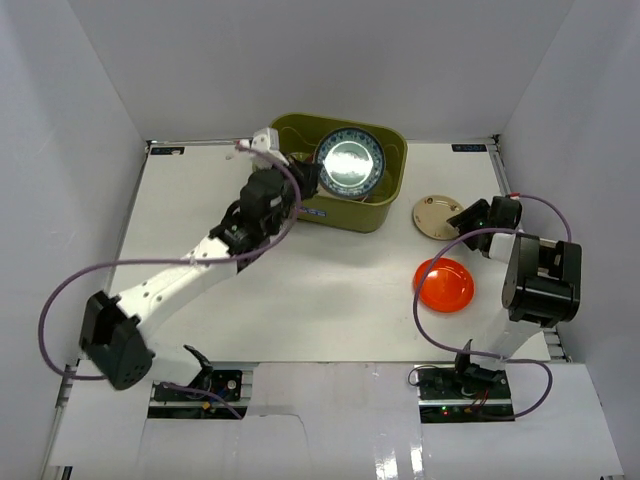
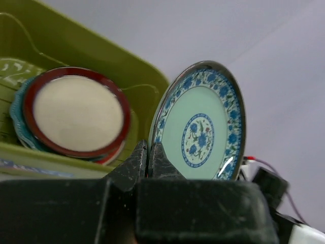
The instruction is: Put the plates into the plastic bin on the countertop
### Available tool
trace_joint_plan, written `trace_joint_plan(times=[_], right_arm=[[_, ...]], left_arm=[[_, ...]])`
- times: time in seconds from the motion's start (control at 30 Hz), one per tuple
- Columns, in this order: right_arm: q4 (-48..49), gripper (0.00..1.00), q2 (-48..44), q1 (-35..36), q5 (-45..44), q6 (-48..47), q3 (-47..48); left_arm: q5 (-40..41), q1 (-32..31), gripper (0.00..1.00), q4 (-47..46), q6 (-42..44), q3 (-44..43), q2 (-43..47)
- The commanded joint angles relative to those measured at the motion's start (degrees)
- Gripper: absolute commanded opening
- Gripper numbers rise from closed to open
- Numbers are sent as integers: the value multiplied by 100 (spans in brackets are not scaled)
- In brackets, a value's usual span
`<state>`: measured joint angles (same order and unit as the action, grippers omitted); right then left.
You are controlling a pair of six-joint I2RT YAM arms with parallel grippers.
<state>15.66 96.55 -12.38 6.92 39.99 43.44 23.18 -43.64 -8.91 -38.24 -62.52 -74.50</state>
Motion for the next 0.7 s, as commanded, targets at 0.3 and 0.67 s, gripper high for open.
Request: trace_joint_plan(times=[0.3, 0.67], right_arm=[[1070, 8, -196, -124, 258, 941, 165], [483, 8, -1939, 595, 435, 63, 1324]], left_arm=[[-1114, 1445, 0, 1471, 211, -3037, -3393], [-1324, 1657, 24, 2095, 326, -4225, -4688]])
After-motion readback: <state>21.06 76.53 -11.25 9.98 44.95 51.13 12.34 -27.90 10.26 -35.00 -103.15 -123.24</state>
